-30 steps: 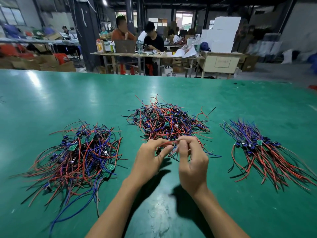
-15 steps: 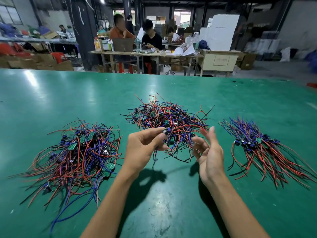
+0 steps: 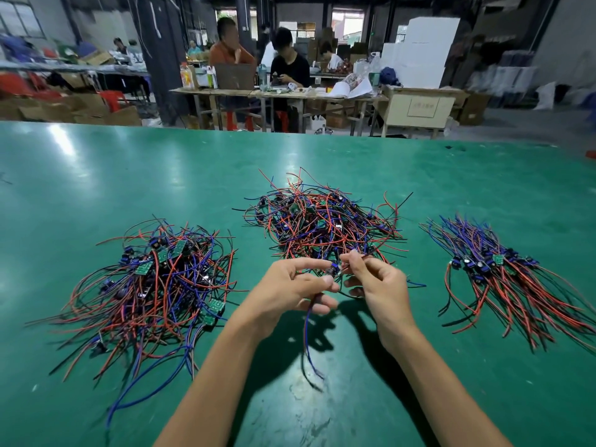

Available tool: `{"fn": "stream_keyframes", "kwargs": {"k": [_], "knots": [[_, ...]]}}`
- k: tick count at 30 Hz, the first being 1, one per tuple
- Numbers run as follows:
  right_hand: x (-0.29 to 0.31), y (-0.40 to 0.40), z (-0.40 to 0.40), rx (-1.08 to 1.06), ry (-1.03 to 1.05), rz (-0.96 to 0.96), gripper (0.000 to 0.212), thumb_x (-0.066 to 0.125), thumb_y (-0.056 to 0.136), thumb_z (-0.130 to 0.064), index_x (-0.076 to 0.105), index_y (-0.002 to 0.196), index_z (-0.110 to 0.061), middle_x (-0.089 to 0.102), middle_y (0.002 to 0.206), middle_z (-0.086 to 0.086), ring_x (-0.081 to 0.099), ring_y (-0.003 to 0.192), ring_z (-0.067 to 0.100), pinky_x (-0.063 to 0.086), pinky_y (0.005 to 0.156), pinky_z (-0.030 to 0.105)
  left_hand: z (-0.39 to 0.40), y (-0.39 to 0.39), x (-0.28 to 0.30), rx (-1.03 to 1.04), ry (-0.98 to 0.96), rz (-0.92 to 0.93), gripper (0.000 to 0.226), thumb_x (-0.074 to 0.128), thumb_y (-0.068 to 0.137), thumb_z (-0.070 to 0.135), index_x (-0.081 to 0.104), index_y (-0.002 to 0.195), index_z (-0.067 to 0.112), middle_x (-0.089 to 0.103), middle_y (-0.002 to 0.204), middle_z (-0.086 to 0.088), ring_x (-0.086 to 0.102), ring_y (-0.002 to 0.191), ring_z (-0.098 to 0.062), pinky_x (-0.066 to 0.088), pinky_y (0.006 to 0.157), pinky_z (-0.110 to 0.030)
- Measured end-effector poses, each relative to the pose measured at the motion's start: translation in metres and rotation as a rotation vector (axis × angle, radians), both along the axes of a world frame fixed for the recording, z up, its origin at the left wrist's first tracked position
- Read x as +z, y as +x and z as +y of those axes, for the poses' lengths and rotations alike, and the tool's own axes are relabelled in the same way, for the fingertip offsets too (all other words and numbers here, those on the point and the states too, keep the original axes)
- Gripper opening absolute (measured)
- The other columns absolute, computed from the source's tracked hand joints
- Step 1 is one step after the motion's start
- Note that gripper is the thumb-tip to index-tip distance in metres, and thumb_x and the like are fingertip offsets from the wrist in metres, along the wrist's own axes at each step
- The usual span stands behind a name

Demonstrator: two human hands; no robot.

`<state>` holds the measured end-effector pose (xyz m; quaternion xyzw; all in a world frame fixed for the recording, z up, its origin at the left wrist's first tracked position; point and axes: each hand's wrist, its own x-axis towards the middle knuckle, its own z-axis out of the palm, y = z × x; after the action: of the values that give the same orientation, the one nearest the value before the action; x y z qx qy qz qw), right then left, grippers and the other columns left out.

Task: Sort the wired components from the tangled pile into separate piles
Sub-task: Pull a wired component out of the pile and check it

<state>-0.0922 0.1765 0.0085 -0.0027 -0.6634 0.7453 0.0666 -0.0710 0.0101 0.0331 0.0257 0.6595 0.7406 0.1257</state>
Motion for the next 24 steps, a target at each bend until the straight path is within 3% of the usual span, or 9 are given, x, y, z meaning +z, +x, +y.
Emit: {"fn": "stream_keyframes", "kwargs": {"k": [5,11,15,18,21,24], "knots": [[0.001,0.000,0.003,-0.001,-0.094,-0.033,0.022,0.074,0.090,-0.029,0.078,0.092,-0.008,0.071,0.073,0.000,0.058,0.061,0.006,0.049,0.058,0.015,-0.008,0.000,-0.001,-0.089,-0.025,0.006,0.036,0.068,0.092,0.000,0.063,0.126,0.007,0.076,0.105,-0.016,0.074,0.080,-0.022,0.061,0.072,-0.029],[0.004,-0.003,0.010,-0.059,-0.172,-0.035,0.014,0.074,0.090,-0.024,0.076,0.089,-0.010,0.072,0.072,-0.001,0.057,0.058,0.005,0.050,0.058,0.015,-0.016,-0.002,-0.003,-0.069,-0.068,0.004,0.040,0.076,0.086,0.005,0.065,0.124,0.009,0.076,0.103,-0.017,0.075,0.085,-0.026,0.062,0.081,-0.035],[0.004,-0.005,0.011,-0.066,-0.186,-0.020,0.014,0.074,0.091,-0.024,0.077,0.091,-0.010,0.072,0.072,-0.003,0.056,0.057,0.004,0.050,0.058,0.014,-0.017,-0.001,-0.002,-0.093,-0.054,-0.003,0.040,0.077,0.086,0.007,0.066,0.124,0.009,0.076,0.098,-0.020,0.075,0.088,-0.028,0.061,0.075,-0.031],[0.003,-0.005,0.013,0.016,-0.132,-0.010,0.019,0.075,0.087,-0.030,0.079,0.094,-0.013,0.073,0.077,-0.004,0.056,0.062,0.005,0.048,0.061,0.013,-0.014,0.000,0.001,-0.156,-0.026,-0.023,0.033,0.070,0.093,0.017,0.065,0.125,0.011,0.076,0.104,-0.019,0.075,0.095,-0.032,0.060,0.077,-0.030],[0.004,0.000,0.010,0.202,-0.058,-0.013,0.027,0.077,0.082,-0.038,0.081,0.091,-0.013,0.077,0.088,0.003,0.067,0.072,0.010,0.053,0.068,0.017,-0.003,0.000,0.002,-0.159,0.062,-0.058,0.037,0.059,0.098,0.034,0.067,0.121,0.007,0.075,0.112,-0.015,0.075,0.096,-0.033,0.061,0.077,-0.030],[0.002,0.001,0.005,0.185,0.033,0.043,0.021,0.077,0.082,-0.038,0.083,0.090,-0.019,0.078,0.088,0.000,0.064,0.078,0.010,0.050,0.075,0.020,0.004,0.000,-0.002,-0.130,0.060,-0.002,0.027,0.062,0.098,0.024,0.071,0.115,0.004,0.076,0.108,-0.014,0.076,0.089,-0.029,0.061,0.076,-0.029]]}}
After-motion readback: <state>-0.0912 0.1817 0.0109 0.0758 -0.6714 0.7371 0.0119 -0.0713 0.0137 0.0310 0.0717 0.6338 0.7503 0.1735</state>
